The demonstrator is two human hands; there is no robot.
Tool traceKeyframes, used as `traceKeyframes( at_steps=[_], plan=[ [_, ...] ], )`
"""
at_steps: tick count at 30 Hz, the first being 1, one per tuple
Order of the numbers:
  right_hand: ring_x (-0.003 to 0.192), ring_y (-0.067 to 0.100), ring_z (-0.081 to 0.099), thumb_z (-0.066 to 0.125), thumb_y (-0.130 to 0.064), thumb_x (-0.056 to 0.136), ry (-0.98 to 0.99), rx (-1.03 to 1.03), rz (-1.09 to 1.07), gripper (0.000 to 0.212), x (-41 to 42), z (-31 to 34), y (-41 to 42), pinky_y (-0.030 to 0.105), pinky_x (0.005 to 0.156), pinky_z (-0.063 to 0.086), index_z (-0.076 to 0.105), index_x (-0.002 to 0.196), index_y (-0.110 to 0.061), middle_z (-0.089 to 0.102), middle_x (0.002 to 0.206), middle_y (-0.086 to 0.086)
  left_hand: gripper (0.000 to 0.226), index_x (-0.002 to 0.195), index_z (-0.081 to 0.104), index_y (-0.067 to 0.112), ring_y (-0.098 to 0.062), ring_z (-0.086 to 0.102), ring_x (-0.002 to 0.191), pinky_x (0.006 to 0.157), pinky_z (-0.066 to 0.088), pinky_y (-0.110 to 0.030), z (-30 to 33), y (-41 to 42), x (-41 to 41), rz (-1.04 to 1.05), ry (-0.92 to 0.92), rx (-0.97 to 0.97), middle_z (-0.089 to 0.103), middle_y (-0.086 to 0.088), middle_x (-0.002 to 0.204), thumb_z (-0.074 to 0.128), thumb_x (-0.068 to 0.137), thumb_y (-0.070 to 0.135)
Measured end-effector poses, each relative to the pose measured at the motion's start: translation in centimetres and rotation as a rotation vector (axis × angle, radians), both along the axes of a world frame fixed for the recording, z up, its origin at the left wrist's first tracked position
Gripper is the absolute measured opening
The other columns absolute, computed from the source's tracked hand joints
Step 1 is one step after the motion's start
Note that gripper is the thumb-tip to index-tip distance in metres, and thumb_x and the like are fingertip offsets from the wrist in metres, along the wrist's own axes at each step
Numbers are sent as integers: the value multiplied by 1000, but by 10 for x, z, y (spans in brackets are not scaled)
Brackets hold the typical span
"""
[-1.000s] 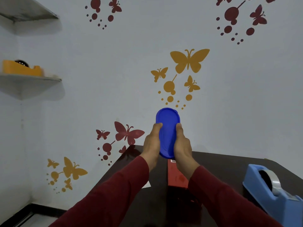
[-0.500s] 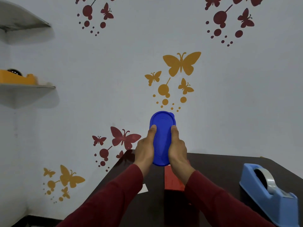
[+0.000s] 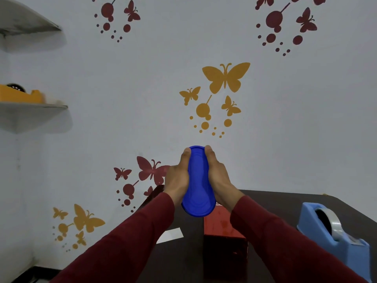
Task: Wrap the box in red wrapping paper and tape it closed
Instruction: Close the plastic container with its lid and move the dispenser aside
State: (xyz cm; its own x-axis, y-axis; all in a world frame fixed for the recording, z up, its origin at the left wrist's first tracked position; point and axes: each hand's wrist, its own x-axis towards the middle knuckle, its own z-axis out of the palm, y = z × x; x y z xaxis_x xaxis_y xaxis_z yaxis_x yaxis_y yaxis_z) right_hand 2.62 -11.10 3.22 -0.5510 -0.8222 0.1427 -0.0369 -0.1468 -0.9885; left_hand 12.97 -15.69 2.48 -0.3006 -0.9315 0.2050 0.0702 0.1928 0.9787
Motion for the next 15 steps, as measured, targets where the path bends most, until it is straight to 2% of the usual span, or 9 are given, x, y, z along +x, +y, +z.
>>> traceKeyframes(
  at_steps=[3, 4, 7, 10, 12, 15],
  plan=[
    [92, 30, 77, 42, -86, 86, -30, 2, -2, 76, 1, -2, -4, 53, 92, 61, 75, 102, -20, 80, 96, 7, 78, 106, 75, 11, -36, 75, 97, 94, 59, -50, 11, -1, 4, -53, -7, 66, 77, -16, 102, 51, 83, 81],
    [92, 29, 77, 42, -86, 86, -28, 4, 1, 75, 2, -1, -4, 53, 92, 61, 75, 102, -20, 80, 96, 6, 75, 104, 74, 12, -37, 75, 98, 95, 58, -52, 16, -2, 5, -66, -1, 82, 77, -16, 102, 53, 81, 80],
    [93, 28, 76, 41, -87, 86, -18, 1, 1, 75, 7, 2, -8, 49, 92, 61, 74, 102, -22, 79, 98, 6, 68, 99, 73, 11, -31, 75, 89, 84, 60, -42, 28, -5, 5, 6, -31, 40, 78, -13, 96, 53, 88, 75],
    [97, 28, 76, 45, -94, 74, -81, -9, 49, 79, 10, -1, -13, 52, 94, 60, 75, 108, -30, 80, 103, 3, 67, 99, 74, 13, -30, 77, 86, 87, 62, -46, 33, -10, 7, 13, -55, 23, 79, -10, 91, 55, 86, 76],
    [101, 27, 76, 45, -89, 82, -121, -20, 88, 70, 14, -7, -16, 51, 95, 60, 72, 116, -34, 79, 109, 2, 70, 100, 74, 15, -29, 77, 86, 89, 61, -50, 35, -18, 11, 13, -44, 49, 80, -7, 90, 57, 80, 80],
    [102, 27, 72, 34, -79, 96, -108, 18, 49, 65, 23, -9, -20, 49, 96, 59, 66, 118, -26, 74, 112, 3, 71, 107, 73, 17, -27, 77, 90, 91, 61, -49, 40, -35, 17, -2, -21, 89, 80, -4, 94, 60, 79, 81]
  ],
)
